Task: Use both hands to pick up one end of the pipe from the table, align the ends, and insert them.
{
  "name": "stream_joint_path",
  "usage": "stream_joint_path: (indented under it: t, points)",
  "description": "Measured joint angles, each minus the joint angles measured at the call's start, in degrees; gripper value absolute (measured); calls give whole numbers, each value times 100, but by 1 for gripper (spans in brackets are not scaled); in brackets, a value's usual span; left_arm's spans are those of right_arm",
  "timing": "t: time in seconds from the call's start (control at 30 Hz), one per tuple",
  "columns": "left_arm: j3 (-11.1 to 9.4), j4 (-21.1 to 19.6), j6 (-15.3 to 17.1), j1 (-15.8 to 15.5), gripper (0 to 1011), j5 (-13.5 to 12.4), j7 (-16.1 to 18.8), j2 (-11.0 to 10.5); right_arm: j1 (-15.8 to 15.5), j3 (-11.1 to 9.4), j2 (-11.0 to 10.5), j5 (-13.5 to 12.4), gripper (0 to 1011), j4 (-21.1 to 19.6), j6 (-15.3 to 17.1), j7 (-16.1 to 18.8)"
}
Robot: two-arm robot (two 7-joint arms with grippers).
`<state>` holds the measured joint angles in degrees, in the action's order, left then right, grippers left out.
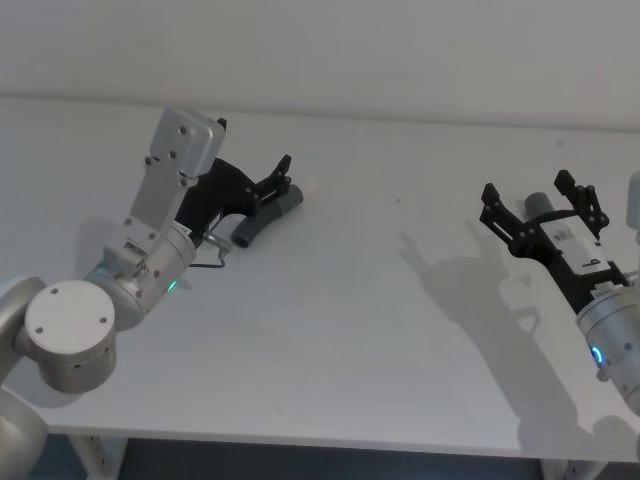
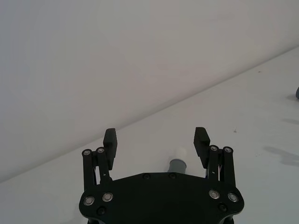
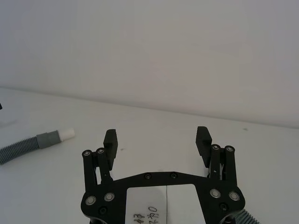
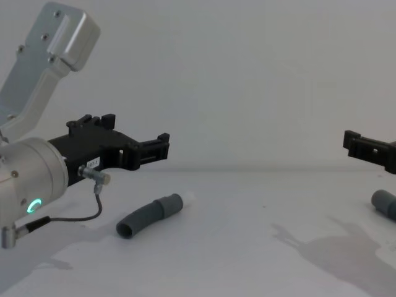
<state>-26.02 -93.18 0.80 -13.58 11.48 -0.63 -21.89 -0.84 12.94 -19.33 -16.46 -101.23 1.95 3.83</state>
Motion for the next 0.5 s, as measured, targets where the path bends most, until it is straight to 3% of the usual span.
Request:
stream_joint_path:
  t: [0.5]
  points:
    - [0,0,0,0,1000,-1,0,0,0,0,0,0,1002,0,0,0]
